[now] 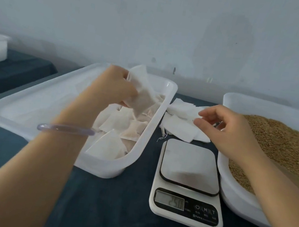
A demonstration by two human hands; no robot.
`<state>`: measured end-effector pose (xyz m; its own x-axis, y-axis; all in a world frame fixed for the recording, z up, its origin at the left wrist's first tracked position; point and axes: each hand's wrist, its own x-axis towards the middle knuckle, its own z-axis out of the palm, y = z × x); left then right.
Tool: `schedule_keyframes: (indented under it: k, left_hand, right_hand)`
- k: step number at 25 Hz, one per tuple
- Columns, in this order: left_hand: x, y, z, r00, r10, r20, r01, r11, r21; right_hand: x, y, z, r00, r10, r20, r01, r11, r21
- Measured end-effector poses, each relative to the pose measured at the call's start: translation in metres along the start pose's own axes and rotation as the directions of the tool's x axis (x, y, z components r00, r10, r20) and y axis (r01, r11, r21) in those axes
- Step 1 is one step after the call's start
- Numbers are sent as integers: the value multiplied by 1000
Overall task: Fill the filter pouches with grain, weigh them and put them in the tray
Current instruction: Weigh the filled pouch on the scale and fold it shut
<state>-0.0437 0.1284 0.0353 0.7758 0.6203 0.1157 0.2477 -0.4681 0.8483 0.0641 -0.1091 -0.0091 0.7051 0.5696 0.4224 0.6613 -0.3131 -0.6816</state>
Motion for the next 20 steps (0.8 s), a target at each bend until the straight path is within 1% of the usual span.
schedule_keyframes:
  k: [2,3,5,9,12,15,17,18,19,20]
  left_hand:
    - [1,-10,0,990,-102,102,97,994,54]
    - [2,-15,1,981,-154,116,143,985,98]
    - [8,-26,-1,969,-227,96,211,966,152]
    - [11,-36,-9,949,-302,94,284,945,164]
    - [14,-41,-15,956,-292,42,279,940,196]
    - [13,-41,-18,948,-316,50,297,927,231]
    - [13,-38,-20,945,-325,22,306,909,283]
    - [13,-34,-23,958,-286,-20,273,889,367]
    - [12,-28,-25,977,-201,-68,209,851,482]
    - [12,-19,-26,992,-75,-101,120,806,579]
  right_hand:
    - [-1,-1,0,1000,-10,8,10,1000,-4]
    - [-1,-1,0,1000,-14,14,14,1000,-12]
    - [-1,0,-1,1000,-15,19,15,1000,-26]
    - [-1,3,0,999,-1,35,2,999,-33]
    - [0,4,0,999,3,48,-2,1000,-29]
    - [0,5,1,999,-1,54,3,999,-35]
    - [0,4,1,999,-1,49,3,999,-33]
    - [0,5,1,999,1,45,0,999,-33]
    - [0,5,1,999,5,44,-3,999,-37]
    - [0,6,1,999,8,45,-7,999,-43]
